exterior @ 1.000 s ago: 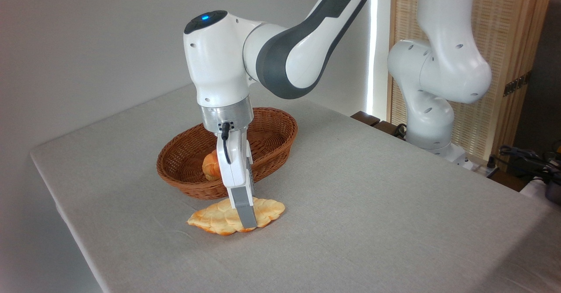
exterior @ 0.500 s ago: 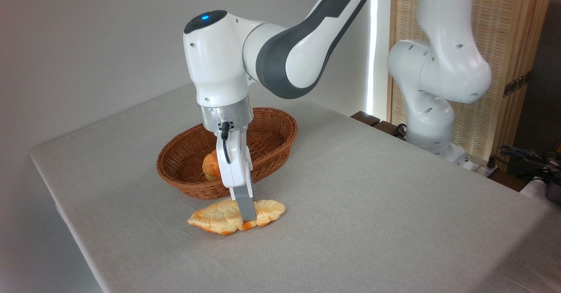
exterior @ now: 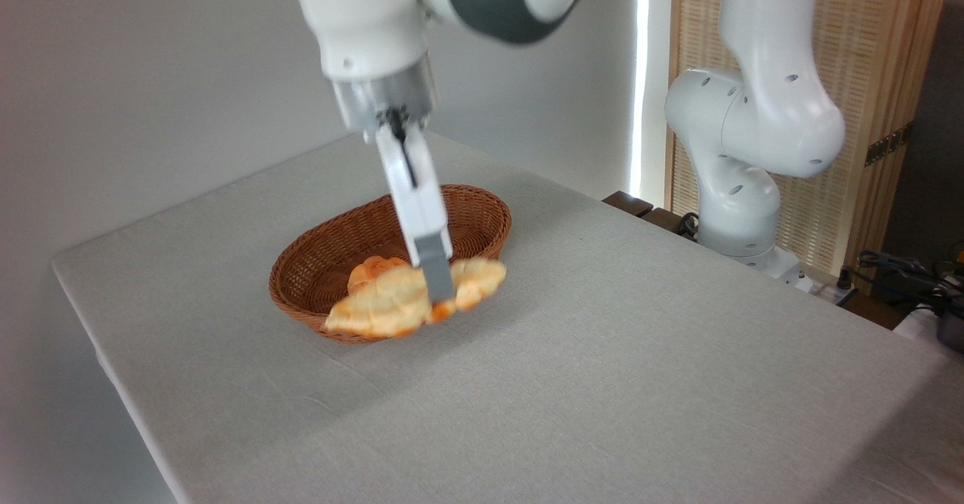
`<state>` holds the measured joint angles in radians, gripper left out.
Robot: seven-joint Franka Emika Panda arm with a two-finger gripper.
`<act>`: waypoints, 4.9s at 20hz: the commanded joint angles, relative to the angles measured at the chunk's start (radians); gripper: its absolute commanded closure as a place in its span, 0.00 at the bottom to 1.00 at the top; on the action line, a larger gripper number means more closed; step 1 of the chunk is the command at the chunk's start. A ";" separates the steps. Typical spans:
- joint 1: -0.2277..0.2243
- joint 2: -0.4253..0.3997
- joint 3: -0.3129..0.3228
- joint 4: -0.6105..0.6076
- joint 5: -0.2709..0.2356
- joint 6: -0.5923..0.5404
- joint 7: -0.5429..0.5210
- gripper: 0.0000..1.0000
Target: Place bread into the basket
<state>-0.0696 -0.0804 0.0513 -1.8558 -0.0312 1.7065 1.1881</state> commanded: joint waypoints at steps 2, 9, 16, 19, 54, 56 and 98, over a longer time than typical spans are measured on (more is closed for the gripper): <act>-0.019 -0.087 -0.048 0.018 -0.036 -0.152 -0.244 0.74; -0.064 -0.134 -0.241 -0.089 -0.062 -0.174 -0.533 0.68; -0.070 -0.110 -0.295 -0.155 -0.079 -0.016 -0.587 0.00; -0.070 -0.096 -0.327 -0.167 -0.113 -0.011 -0.587 0.00; 0.166 0.060 -0.202 0.317 -0.047 -0.169 -0.467 0.00; 0.079 0.060 -0.118 0.313 -0.014 -0.162 -0.434 0.00; -0.001 0.071 -0.088 0.234 0.062 -0.094 -0.489 0.00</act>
<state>-0.0555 -0.0013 -0.0574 -1.6158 0.0164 1.6253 0.6836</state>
